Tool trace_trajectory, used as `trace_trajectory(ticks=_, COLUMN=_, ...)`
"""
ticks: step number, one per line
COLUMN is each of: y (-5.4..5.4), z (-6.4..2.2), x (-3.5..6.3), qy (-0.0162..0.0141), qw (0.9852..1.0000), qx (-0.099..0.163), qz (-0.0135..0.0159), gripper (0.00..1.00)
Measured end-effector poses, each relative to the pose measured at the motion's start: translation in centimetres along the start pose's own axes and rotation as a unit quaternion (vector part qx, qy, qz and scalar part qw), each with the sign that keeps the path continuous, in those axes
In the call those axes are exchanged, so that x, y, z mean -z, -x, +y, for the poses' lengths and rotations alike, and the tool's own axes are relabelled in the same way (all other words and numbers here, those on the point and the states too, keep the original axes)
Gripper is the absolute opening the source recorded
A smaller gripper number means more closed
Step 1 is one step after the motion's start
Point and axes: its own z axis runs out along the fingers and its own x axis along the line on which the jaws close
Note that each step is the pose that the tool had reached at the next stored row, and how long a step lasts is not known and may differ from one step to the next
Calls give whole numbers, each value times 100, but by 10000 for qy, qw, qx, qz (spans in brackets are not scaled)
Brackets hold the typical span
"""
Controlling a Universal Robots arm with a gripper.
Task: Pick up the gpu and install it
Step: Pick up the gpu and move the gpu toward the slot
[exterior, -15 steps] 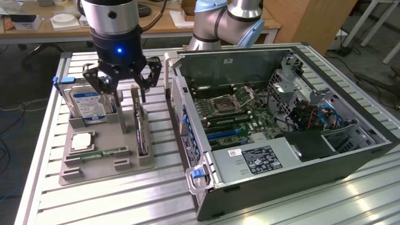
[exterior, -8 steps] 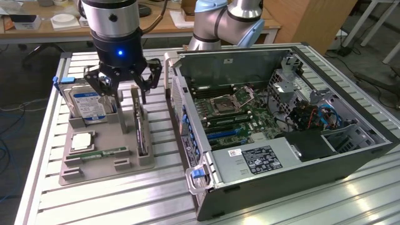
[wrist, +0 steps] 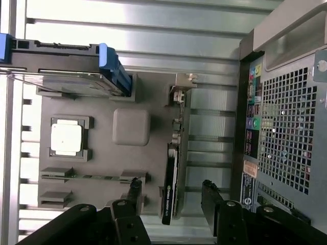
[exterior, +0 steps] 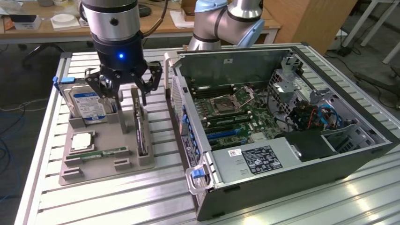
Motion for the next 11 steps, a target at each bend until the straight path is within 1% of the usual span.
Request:
trace_trajectory(ticks=4, y=7, z=-3, x=-24, qy=0, qw=10000, qx=0, qz=3, gripper=59)
trace_trajectory(ticks=6, y=24, z=-4, x=-43, qy=1, qw=10000, qx=0, qz=17, gripper=59)
trace_trajectory(ticks=11, y=30, z=-7, x=-71, qy=2, qw=10000, qx=-1, qz=19, gripper=59)
